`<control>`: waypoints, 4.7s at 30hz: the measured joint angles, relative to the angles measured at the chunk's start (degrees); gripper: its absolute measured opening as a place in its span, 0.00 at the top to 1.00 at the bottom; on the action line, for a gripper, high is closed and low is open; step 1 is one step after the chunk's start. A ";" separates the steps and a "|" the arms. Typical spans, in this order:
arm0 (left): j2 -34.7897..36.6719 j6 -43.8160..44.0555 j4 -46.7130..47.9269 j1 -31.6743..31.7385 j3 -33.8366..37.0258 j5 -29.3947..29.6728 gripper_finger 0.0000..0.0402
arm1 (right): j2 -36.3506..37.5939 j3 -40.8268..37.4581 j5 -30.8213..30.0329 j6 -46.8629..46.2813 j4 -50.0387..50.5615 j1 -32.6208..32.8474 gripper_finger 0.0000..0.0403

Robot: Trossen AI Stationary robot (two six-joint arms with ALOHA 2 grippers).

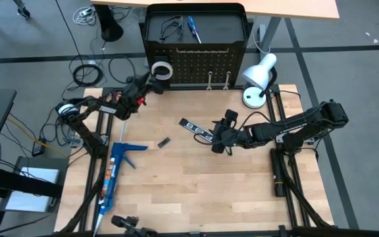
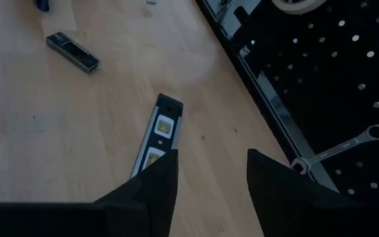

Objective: Hang tools onto peg board
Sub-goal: Unhang the masking tape from the peg board

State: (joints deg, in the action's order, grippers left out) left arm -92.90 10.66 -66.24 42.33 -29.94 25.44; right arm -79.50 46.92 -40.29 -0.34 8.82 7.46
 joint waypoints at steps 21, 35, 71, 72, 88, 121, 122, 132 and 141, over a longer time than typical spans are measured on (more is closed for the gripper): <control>0.00 -6.03 0.96 -2.34 -1.37 2.64 0.97 | 0.02 0.00 0.89 0.30 -0.02 0.00 0.55; 2.12 -8.71 0.21 -5.79 -1.34 10.43 0.97 | 0.00 0.00 1.12 0.13 -0.13 0.00 0.55; 4.52 -17.99 -2.10 -14.97 -1.34 24.13 0.98 | 0.01 0.00 1.46 -0.09 -0.15 0.00 0.55; 4.52 -17.99 -2.12 -15.19 -1.34 24.42 0.98 | 0.02 0.00 1.46 -0.09 -0.17 0.00 0.55; 4.52 -22.77 -3.89 -20.01 -1.34 30.80 0.98 | 0.00 0.00 1.46 -0.09 -0.15 0.00 0.55; 4.57 -33.24 33.26 -52.09 -4.92 24.61 0.97 | 0.02 0.04 -0.05 -2.54 6.85 -0.07 0.55; 4.57 -30.11 39.92 -51.90 -6.85 23.57 0.97 | 0.02 0.04 -0.05 -3.07 6.60 -0.07 0.55; 4.46 -16.47 77.11 -46.81 -22.30 -6.64 0.97 | 0.02 0.04 -0.15 -5.93 1.62 0.02 0.55; 3.40 -17.86 75.87 -42.68 -22.83 -25.44 0.96 | 0.44 1.58 0.48 -6.51 0.49 0.30 0.55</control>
State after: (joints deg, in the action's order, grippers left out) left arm -89.50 -7.20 9.64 -0.35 -52.77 0.00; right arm -79.07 48.49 -39.81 -6.85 9.30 7.76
